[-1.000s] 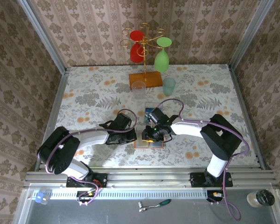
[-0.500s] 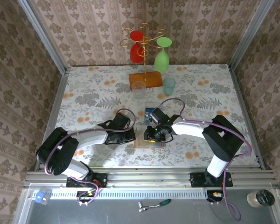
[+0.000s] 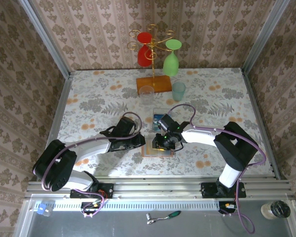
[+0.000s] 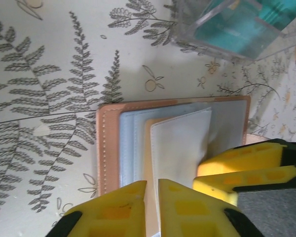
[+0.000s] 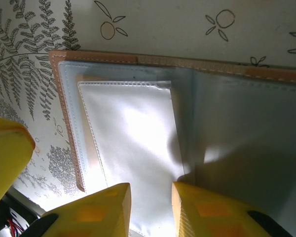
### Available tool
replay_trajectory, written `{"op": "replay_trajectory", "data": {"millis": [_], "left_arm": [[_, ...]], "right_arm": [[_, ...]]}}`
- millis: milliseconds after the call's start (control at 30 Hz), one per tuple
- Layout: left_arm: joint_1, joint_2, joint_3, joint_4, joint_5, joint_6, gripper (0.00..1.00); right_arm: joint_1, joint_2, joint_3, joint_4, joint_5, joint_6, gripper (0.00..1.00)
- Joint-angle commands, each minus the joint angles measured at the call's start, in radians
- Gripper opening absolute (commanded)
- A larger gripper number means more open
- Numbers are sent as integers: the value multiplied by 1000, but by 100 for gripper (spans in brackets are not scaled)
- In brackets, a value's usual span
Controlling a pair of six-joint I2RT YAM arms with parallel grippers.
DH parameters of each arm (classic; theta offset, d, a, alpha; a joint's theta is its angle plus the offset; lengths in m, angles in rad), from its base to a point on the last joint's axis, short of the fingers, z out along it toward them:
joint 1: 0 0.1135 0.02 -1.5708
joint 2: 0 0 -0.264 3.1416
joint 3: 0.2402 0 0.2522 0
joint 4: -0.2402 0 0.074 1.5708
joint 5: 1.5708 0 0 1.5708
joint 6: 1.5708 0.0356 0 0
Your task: Take the credit cards out of the card holder
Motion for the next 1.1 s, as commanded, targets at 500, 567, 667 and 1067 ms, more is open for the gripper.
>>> {"op": "replay_trajectory", "data": {"millis": [500, 567, 667, 1067], "left_arm": [[-39, 65, -29, 117, 58, -48, 20], [-41, 76, -24, 118, 59, -49, 20], [-45, 91, -17, 124, 65, -50, 21], [-53, 139, -9, 184, 81, -80, 33]], "right_arm": [[-24, -50, -80, 55, 11, 29, 24], [-32, -59, -91, 67, 7, 38, 24], [-42, -63, -105, 87, -5, 46, 22], [-60, -51, -145, 157, -39, 74, 17]]}}
